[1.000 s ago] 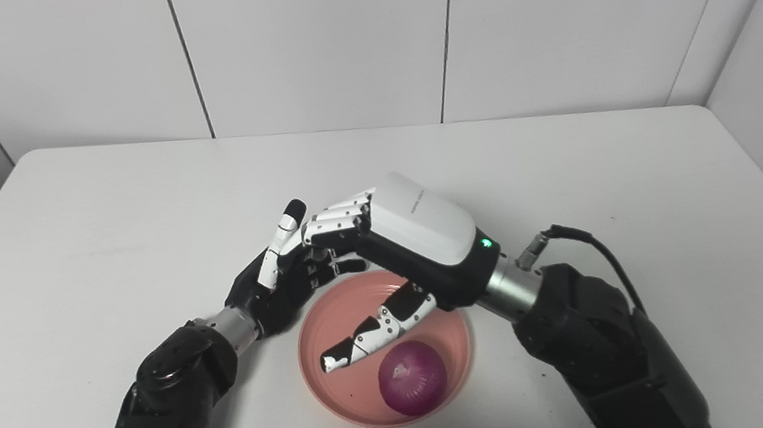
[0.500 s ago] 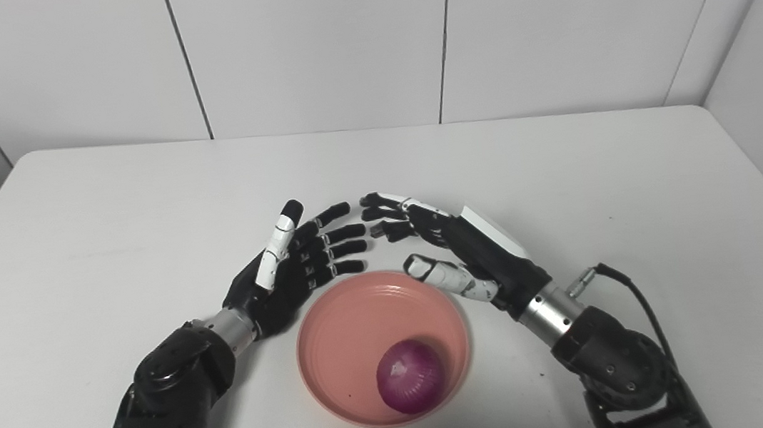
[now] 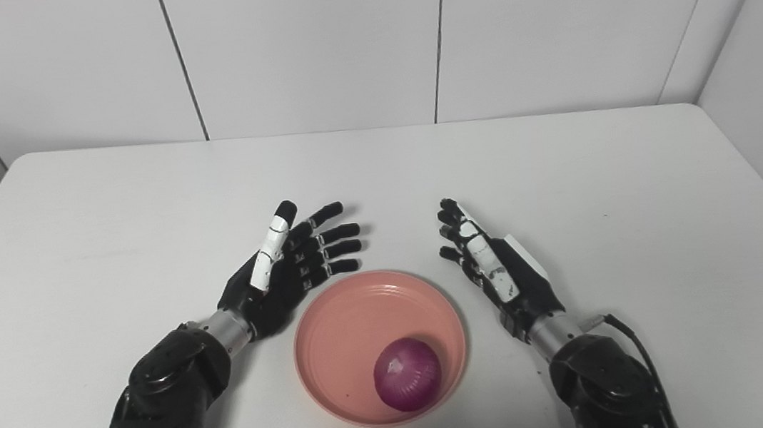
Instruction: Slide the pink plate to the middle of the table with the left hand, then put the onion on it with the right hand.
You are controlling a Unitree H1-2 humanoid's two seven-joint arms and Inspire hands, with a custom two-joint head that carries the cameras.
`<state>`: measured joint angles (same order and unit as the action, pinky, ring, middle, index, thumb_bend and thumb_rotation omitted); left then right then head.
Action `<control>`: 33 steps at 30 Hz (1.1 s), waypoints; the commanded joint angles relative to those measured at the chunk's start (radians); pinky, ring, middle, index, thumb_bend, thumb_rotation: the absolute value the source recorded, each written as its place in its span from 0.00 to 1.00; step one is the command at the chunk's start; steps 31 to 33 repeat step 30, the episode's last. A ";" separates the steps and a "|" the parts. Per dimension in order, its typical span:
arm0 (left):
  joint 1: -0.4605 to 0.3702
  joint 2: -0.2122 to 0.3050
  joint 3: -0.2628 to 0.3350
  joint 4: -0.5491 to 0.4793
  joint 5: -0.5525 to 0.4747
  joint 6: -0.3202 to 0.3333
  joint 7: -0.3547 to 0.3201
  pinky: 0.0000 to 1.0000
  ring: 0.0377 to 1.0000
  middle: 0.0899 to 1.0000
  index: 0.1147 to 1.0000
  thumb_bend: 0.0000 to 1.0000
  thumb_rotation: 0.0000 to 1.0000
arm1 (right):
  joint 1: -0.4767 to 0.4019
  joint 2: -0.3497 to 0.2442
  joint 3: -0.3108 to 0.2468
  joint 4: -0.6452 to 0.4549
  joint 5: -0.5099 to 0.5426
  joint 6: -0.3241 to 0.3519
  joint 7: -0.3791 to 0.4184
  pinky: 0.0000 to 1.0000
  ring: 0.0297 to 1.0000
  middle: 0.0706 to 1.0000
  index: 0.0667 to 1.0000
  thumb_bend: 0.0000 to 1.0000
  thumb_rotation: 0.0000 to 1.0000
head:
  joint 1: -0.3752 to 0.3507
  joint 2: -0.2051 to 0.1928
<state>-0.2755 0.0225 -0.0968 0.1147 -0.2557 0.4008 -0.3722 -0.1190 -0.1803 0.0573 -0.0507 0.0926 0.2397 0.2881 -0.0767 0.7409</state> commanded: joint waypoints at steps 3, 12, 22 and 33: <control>-0.012 0.010 0.002 -0.021 -0.011 0.002 -0.006 0.77 0.82 0.81 0.88 0.73 0.95 | -0.011 -0.035 0.048 0.047 -0.072 -0.016 -0.001 1.00 1.00 1.00 1.00 1.00 1.00 | 0.000 0.000; -0.010 0.010 0.002 -0.026 -0.010 0.000 -0.007 0.77 0.82 0.81 0.88 0.74 0.95 | -0.010 -0.018 0.027 0.076 -0.004 -0.019 0.002 1.00 1.00 0.97 0.97 0.99 1.00 | 0.003 0.002; -0.008 0.008 0.002 -0.031 -0.008 0.005 -0.001 0.77 0.82 0.81 0.88 0.74 0.94 | -0.007 -0.026 0.031 0.082 0.028 -0.048 0.022 0.91 0.91 0.89 0.90 1.00 1.00 | 0.005 0.003; -0.010 0.007 0.002 -0.030 -0.007 0.003 -0.001 0.77 0.82 0.81 0.88 0.74 0.94 | -0.005 -0.031 0.035 0.080 0.030 -0.054 0.020 0.91 0.91 0.89 0.90 1.00 1.00 | 0.005 0.002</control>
